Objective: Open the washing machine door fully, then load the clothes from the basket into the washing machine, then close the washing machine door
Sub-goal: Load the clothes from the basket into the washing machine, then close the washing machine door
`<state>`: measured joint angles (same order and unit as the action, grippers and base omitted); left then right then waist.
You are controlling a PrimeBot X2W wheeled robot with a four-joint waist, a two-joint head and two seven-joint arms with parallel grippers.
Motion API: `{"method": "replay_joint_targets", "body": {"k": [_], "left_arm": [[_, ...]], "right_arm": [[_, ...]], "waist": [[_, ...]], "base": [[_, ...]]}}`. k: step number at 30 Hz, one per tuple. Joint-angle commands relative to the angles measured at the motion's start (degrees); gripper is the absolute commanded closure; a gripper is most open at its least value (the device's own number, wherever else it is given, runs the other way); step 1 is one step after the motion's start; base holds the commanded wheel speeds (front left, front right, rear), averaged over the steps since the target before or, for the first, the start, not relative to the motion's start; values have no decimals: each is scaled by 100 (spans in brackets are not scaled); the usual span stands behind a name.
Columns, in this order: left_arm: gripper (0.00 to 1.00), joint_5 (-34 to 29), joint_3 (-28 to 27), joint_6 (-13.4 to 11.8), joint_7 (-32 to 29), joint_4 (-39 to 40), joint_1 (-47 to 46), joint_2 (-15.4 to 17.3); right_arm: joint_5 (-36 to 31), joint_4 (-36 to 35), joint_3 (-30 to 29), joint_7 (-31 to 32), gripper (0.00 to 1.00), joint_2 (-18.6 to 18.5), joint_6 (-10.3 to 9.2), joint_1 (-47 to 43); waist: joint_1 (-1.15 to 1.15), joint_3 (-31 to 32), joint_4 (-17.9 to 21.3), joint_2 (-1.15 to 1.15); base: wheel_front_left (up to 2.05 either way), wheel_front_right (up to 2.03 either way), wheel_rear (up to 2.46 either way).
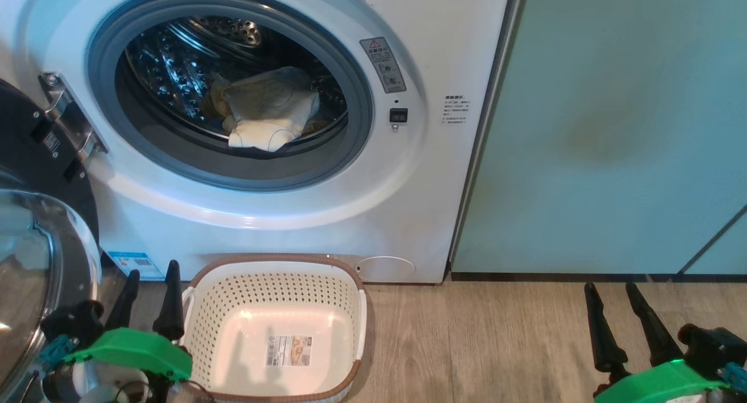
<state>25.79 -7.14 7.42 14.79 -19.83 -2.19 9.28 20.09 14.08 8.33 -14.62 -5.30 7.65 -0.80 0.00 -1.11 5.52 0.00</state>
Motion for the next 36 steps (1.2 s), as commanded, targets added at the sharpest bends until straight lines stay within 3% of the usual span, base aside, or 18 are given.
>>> {"method": "replay_joint_targets", "body": {"k": [1,36], "left_arm": [[0,26,-186,7,21,201,-102,132],[0,-355,-406,7,21,250,-179,129]], "right_arm": [[23,-176,122,-38,0,-120,-16,196],[33,-165,110,-38,0,-95,-16,207]], "waist": [[0,-3,9,0],[0,-106,23,0]], "base": [[0,0,0],[-8,10,-2]]}}
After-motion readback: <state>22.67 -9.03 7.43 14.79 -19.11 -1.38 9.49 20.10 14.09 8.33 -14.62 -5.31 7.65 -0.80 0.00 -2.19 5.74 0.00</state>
